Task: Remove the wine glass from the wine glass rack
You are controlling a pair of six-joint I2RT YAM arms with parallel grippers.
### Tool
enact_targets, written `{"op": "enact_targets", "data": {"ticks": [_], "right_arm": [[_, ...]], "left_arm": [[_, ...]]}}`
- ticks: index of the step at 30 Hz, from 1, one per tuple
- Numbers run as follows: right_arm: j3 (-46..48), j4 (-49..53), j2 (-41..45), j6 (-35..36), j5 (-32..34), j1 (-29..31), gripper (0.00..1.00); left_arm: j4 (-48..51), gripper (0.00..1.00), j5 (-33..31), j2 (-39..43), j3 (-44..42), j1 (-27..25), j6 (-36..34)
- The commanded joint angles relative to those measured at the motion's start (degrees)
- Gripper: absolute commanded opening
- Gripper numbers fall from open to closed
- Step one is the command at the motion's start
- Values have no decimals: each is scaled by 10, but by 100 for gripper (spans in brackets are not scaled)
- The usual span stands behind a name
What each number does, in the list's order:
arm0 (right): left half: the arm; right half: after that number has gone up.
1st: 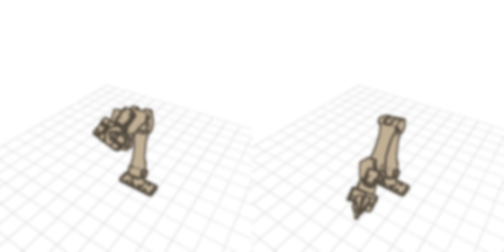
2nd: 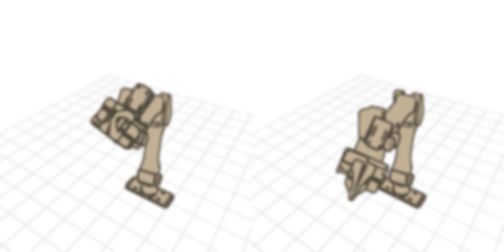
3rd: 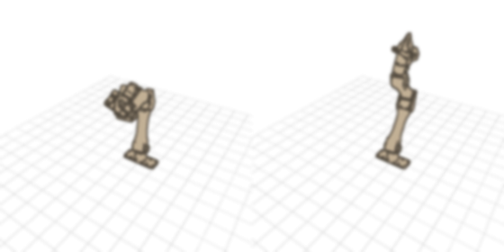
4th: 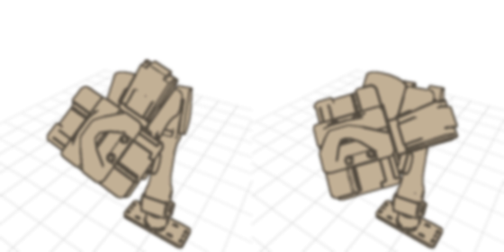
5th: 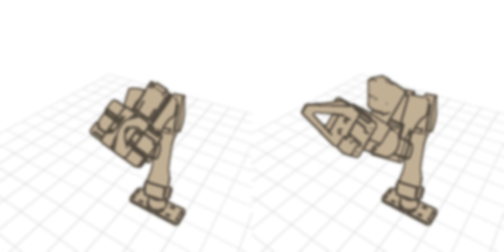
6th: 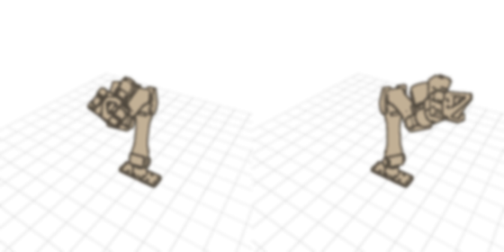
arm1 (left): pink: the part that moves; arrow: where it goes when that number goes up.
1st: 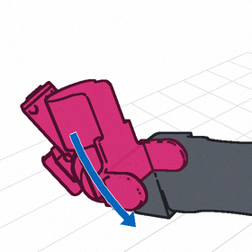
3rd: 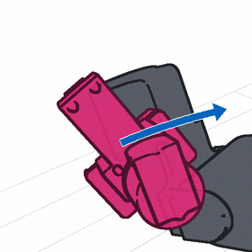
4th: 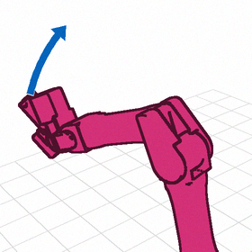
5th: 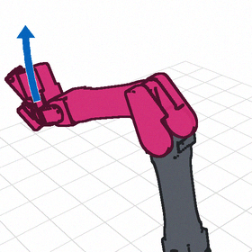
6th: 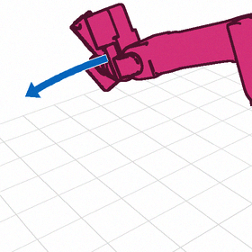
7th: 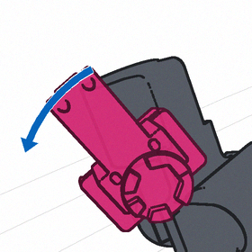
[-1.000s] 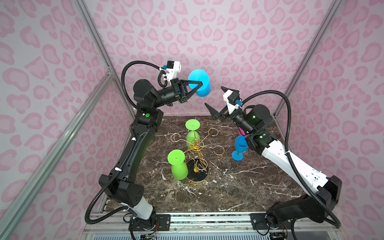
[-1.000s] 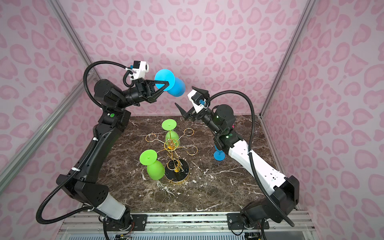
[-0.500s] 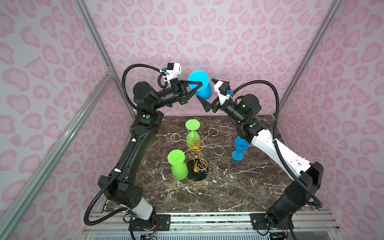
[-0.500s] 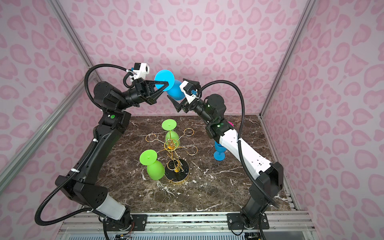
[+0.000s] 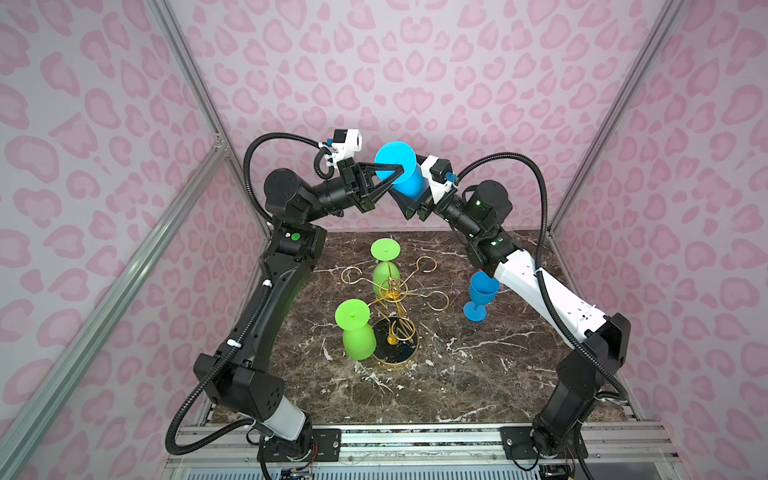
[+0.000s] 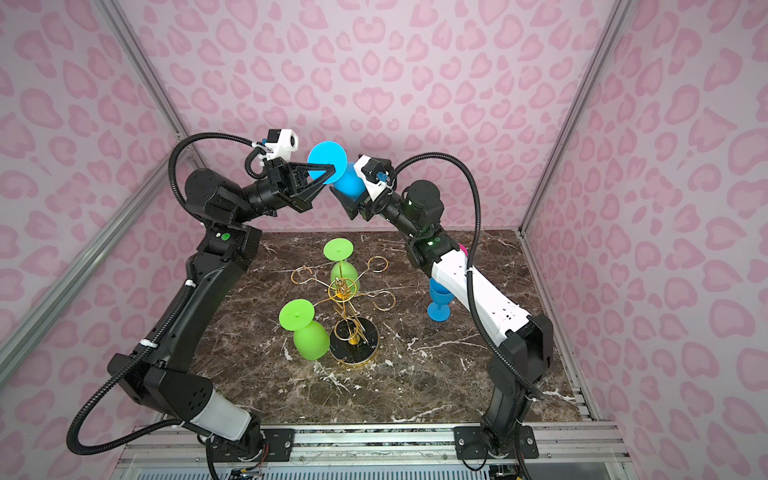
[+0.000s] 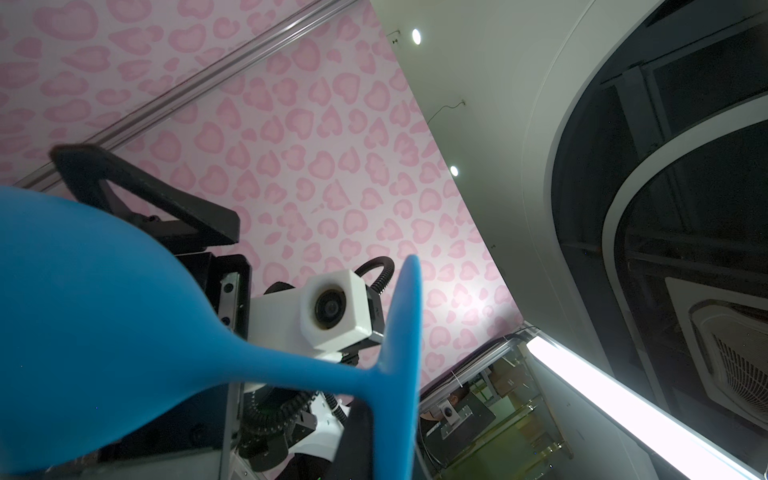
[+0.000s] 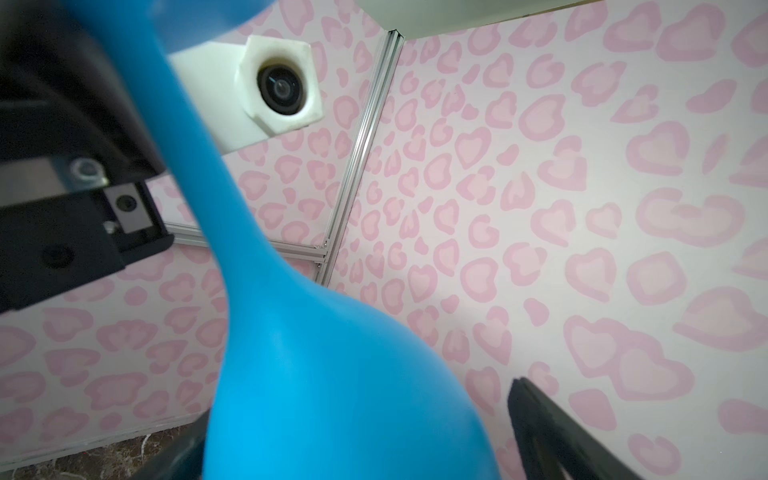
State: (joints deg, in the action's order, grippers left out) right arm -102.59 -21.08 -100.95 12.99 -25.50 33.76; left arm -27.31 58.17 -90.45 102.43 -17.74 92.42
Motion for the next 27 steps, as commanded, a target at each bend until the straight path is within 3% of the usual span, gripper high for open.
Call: {"op": "enact_targets", "data": {"ticks": [1, 11, 20, 22, 27], "right_arm": [[-10, -5, -10, -13, -7, 1, 94], [12, 5, 1, -16, 3, 2, 91], [24, 12, 22, -22, 21, 7, 77], [25, 15, 26, -28, 28, 7, 75], [14, 56, 41, -49, 44, 4, 69]], "left_arm": [[-63, 3, 5, 6, -8, 1, 35], [-102, 4, 5, -3, -6, 1, 77], [-98, 5, 4, -4, -12, 1, 78], [-99, 14, 4, -7, -8, 1, 78], [-98, 59, 6, -13, 0, 1, 70]]}}
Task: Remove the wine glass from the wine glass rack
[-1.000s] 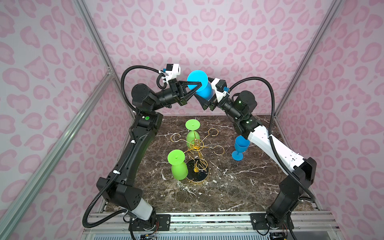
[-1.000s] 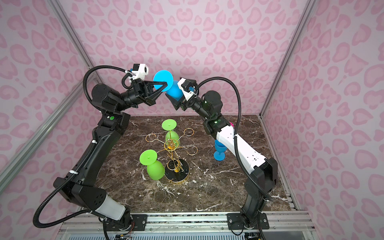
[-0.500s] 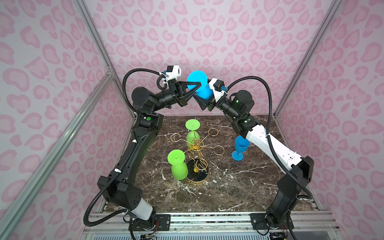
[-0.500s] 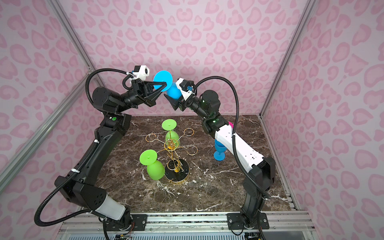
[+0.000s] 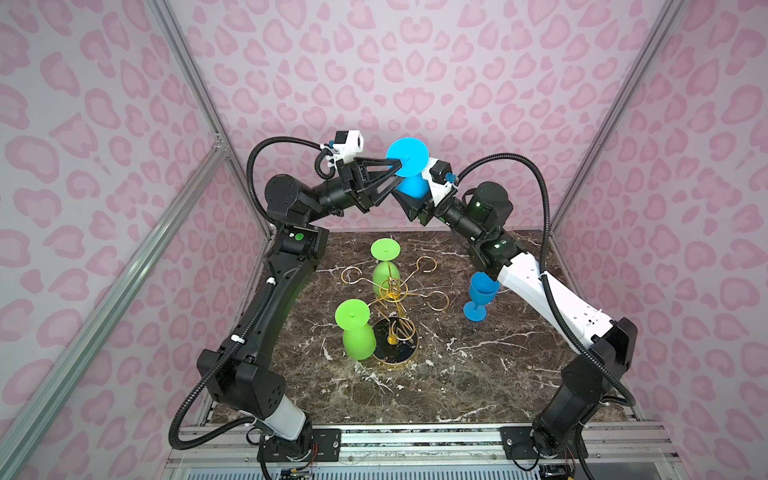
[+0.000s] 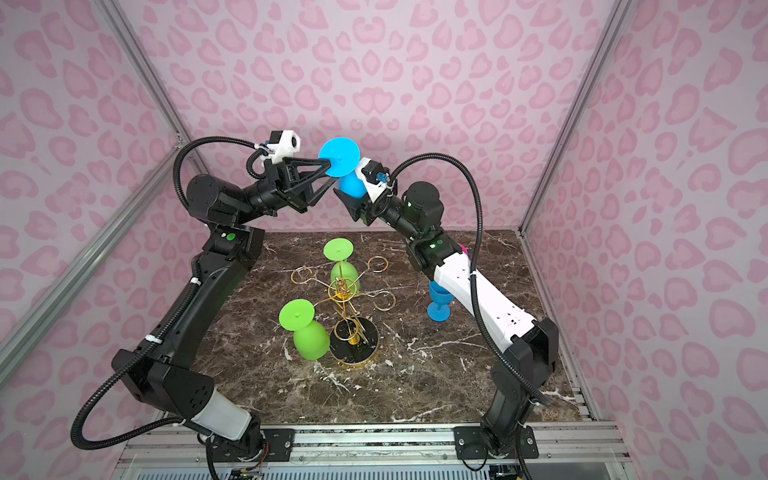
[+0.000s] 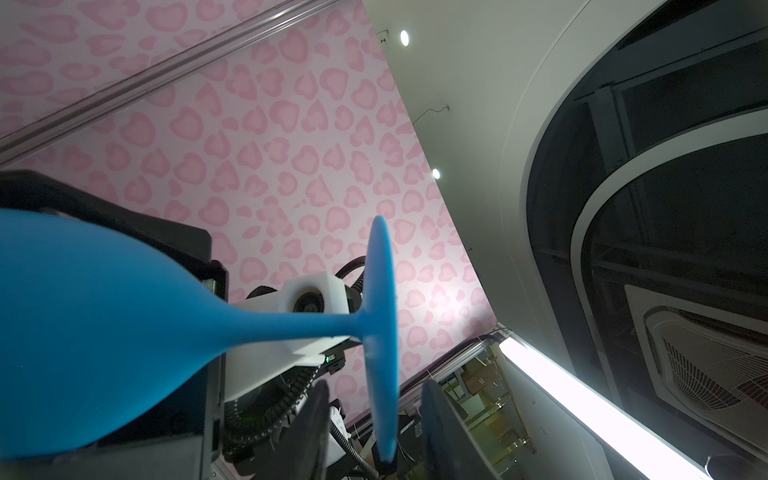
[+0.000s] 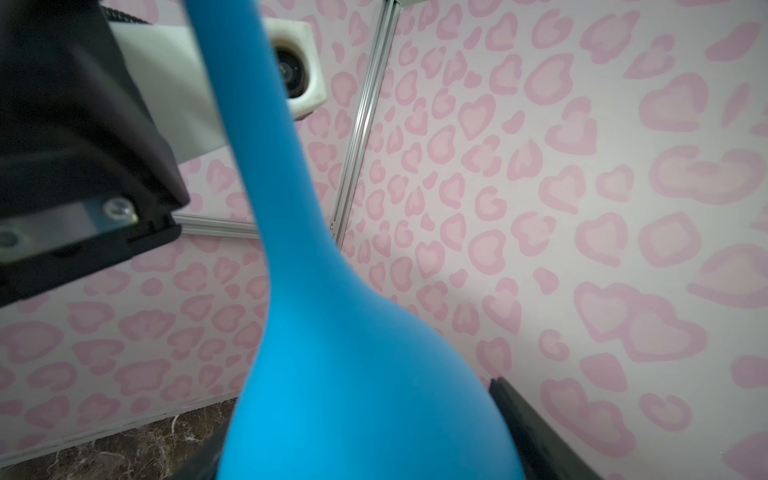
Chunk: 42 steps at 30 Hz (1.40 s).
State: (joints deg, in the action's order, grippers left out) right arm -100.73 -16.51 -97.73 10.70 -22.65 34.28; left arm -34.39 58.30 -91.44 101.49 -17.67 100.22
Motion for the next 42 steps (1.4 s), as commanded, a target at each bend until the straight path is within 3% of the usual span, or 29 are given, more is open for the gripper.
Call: {"op": "enact_targets", "data": {"ticks": [1, 6, 11, 13, 14, 17, 20, 28, 31, 34, 38, 42], "right_arm": [[-4, 17, 13, -33, 20, -3, 68], [-34, 128, 37, -87, 38, -32, 62], [-85, 285, 50, -80, 43, -47, 59], [-134, 374, 42, -69, 44, -46, 59], [-170, 431, 34, -63, 43, -46, 58], [-237, 557, 21, -57, 49, -45, 56], [-238, 609, 35, -48, 61, -46, 54], [-199, 643, 83, -51, 79, -38, 50], [-214, 666, 78, -56, 68, -34, 49], [-267, 717, 52, -53, 64, -27, 47], [-334, 781, 14, -48, 66, -17, 45], [-335, 793, 4, -46, 70, -2, 44]], "left_arm": [[-27, 62, 5, -3, 10, 1, -14], [-14, 68, 4, 9, 8, 8, -88], [67, 71, -11, 32, -1, 13, -326], [82, 96, -30, 40, -14, 13, -421], [96, 98, -42, 42, -15, 13, -468], [137, 97, -81, 41, -11, 13, -580], [144, 98, -106, 45, -12, 12, -669], [129, 98, -114, 57, -30, 8, -788], [149, 89, -117, 79, -61, 4, -894], [163, 81, -156, 116, -121, -4, -1049], [138, 80, -164, 146, -185, -11, -1208], [128, 81, -153, 143, -192, -20, -1284]]}}
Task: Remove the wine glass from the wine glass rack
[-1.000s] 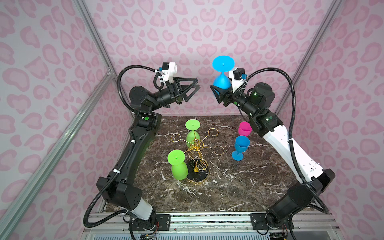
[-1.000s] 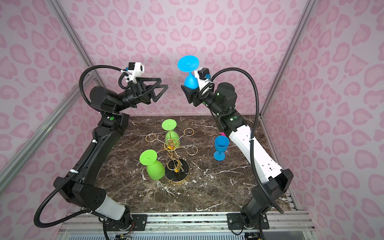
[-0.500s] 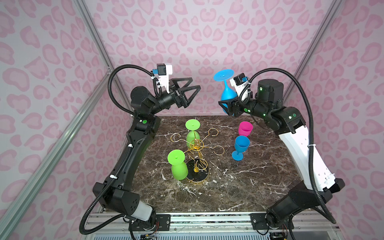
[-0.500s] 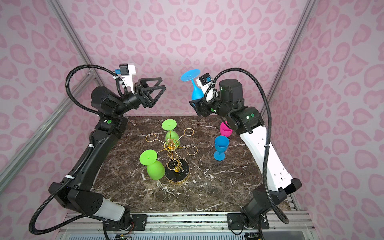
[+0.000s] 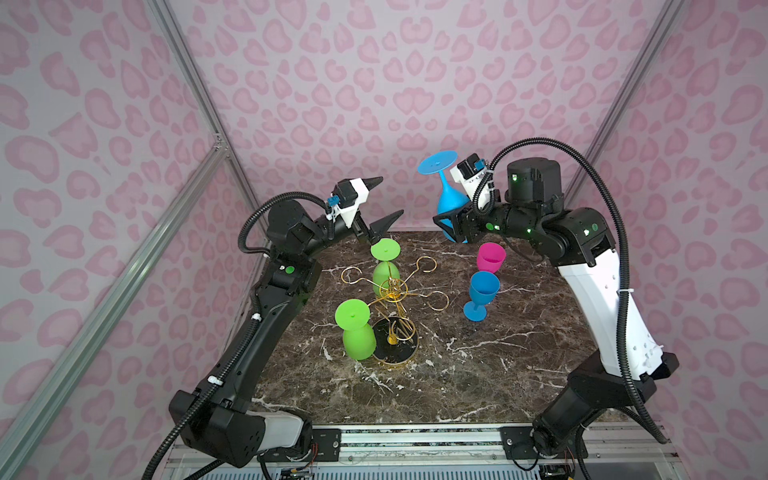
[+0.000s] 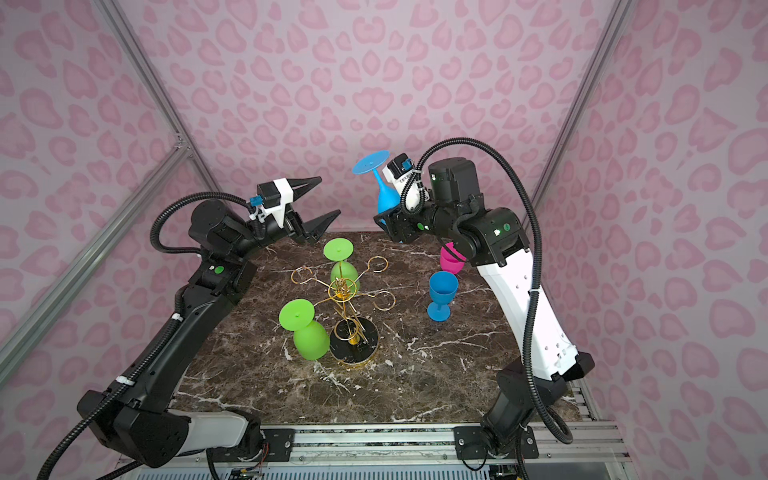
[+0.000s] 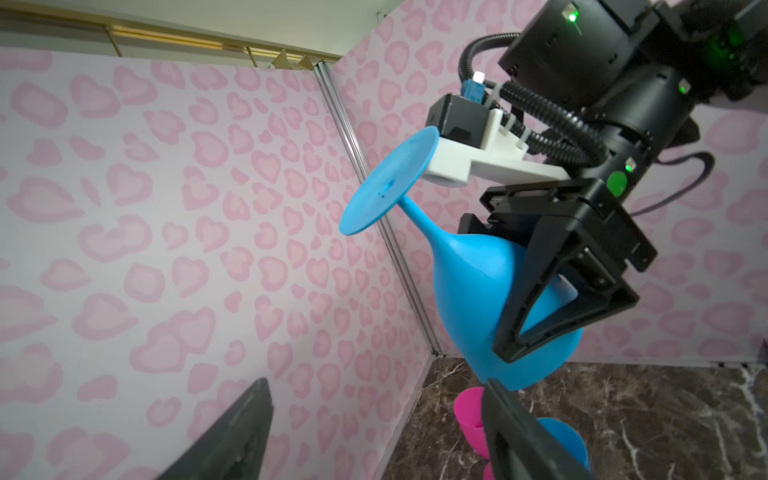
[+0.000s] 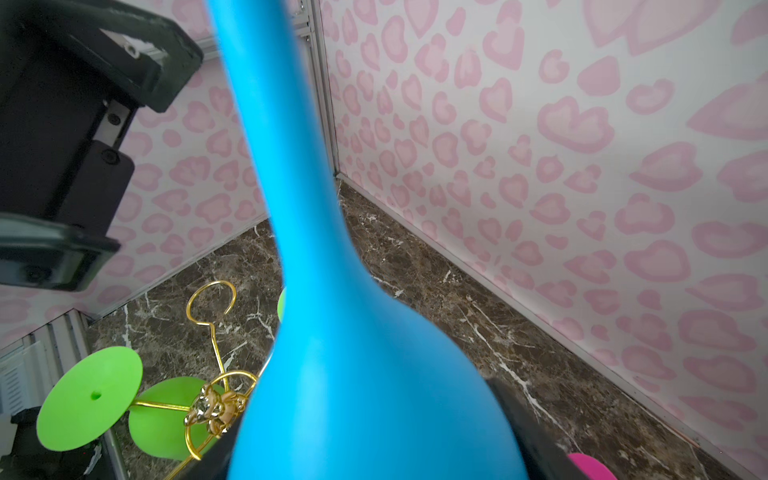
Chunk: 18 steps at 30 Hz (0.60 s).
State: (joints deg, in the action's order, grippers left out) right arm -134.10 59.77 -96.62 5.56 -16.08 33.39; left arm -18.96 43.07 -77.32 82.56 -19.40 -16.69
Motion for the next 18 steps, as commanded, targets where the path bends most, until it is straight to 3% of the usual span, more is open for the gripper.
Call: {"op": "enact_targets", "data": {"ticks": [1, 4, 18], "right_arm": [[1, 32, -10, 6, 4, 10, 44], [0, 40, -18, 6, 3, 20, 43], [-33, 73, -47, 8, -5, 41, 39]], "left_arm": [[-25, 81, 0, -1, 1, -3, -127], [-23, 76, 6, -7, 7, -5, -165], [-37, 60, 5, -23, 20, -16, -218]]}}
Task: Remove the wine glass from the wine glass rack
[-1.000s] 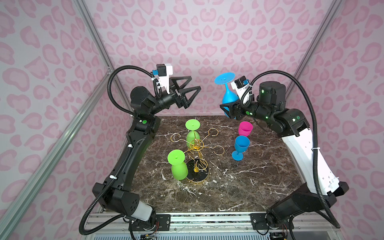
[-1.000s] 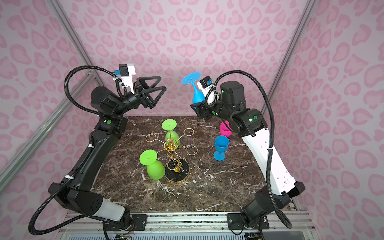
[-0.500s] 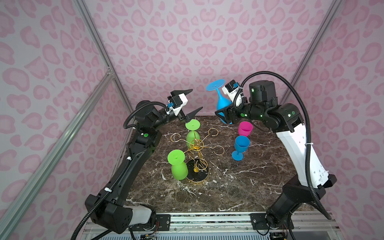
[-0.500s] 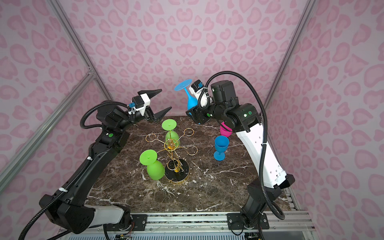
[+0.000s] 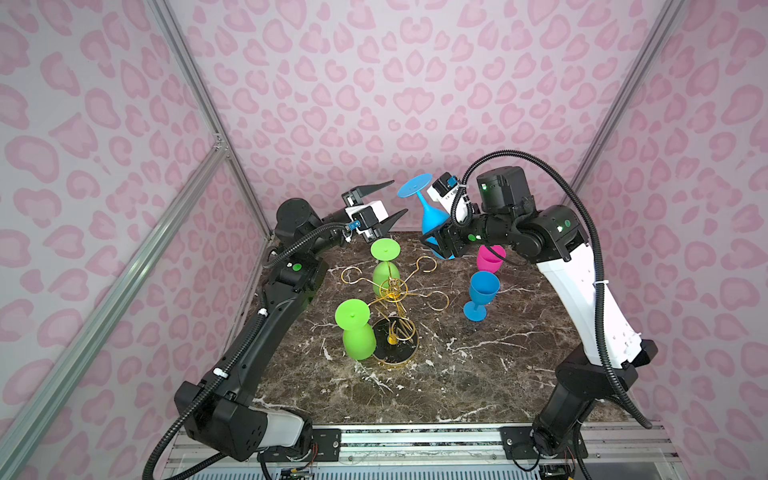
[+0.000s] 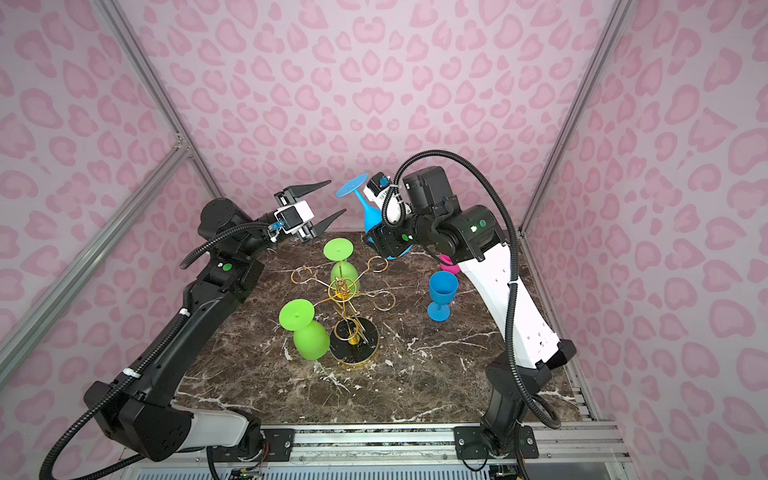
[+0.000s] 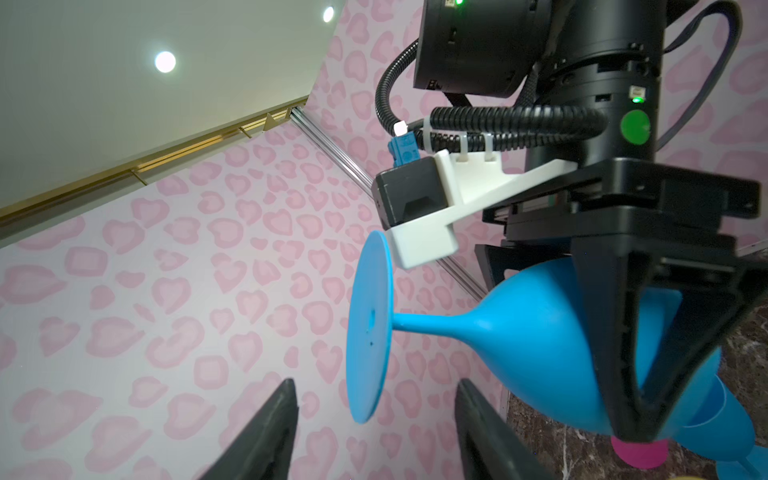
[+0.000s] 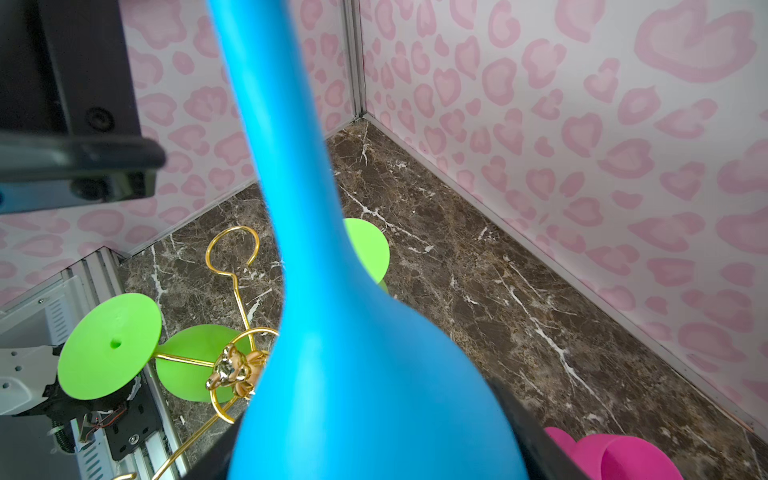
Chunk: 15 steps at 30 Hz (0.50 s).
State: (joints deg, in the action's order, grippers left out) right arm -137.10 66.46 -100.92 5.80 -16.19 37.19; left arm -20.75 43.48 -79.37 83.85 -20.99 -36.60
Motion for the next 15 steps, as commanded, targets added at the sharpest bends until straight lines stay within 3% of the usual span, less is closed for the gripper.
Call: {"op": "enact_targets", "data": {"ticks": [1, 12, 15], "right_arm": [[-3, 5, -5, 5, -7, 4, 39], [0, 3, -16, 1, -17, 17, 36], [0, -4, -17, -5, -23, 18, 35]], "left_arm": [[-19, 58, 2, -4, 7, -1, -21], [-17, 37, 5, -10, 11, -5, -20], [-13, 27, 1, -11, 11, -5, -26]]}}
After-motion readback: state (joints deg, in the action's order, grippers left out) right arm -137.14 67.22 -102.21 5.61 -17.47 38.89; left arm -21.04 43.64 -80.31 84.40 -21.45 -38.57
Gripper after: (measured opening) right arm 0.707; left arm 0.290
